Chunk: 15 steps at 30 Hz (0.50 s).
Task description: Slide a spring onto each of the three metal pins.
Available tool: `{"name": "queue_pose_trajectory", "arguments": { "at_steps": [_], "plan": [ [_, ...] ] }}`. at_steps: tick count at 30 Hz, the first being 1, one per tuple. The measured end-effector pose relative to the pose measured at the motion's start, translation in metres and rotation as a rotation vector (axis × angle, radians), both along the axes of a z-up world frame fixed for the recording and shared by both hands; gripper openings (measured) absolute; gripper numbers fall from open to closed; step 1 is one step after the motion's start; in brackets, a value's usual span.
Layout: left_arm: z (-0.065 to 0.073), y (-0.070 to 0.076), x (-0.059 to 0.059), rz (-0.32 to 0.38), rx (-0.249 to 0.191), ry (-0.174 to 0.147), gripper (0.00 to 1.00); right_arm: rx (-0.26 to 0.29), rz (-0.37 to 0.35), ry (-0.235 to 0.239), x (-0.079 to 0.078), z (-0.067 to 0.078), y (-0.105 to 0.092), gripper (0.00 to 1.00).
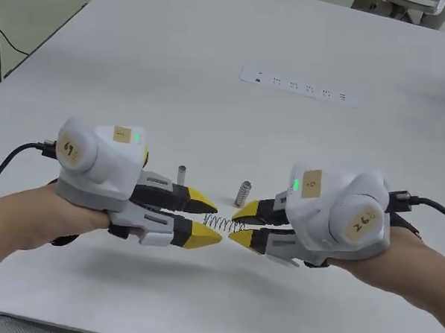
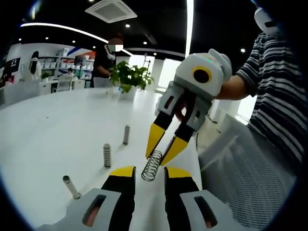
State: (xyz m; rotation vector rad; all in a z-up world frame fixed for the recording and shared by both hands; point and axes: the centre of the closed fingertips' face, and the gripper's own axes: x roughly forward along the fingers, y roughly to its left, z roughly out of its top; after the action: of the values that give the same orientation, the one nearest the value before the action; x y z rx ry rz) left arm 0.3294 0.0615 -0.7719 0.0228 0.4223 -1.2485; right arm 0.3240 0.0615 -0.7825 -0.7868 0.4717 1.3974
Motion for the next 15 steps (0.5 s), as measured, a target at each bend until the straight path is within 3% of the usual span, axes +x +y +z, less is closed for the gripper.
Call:
{"name": "queue_pose_trajectory", "arguments": {
  "at_steps": [15],
  "plan": [
    [0.0003, -0.0052, -0.0052, -0.008, -0.008, -0.010, 0.04, 0.008, 0.006, 0.007, -0.0043, 0.0002, -0.0016, 0.08]
  ]
}}
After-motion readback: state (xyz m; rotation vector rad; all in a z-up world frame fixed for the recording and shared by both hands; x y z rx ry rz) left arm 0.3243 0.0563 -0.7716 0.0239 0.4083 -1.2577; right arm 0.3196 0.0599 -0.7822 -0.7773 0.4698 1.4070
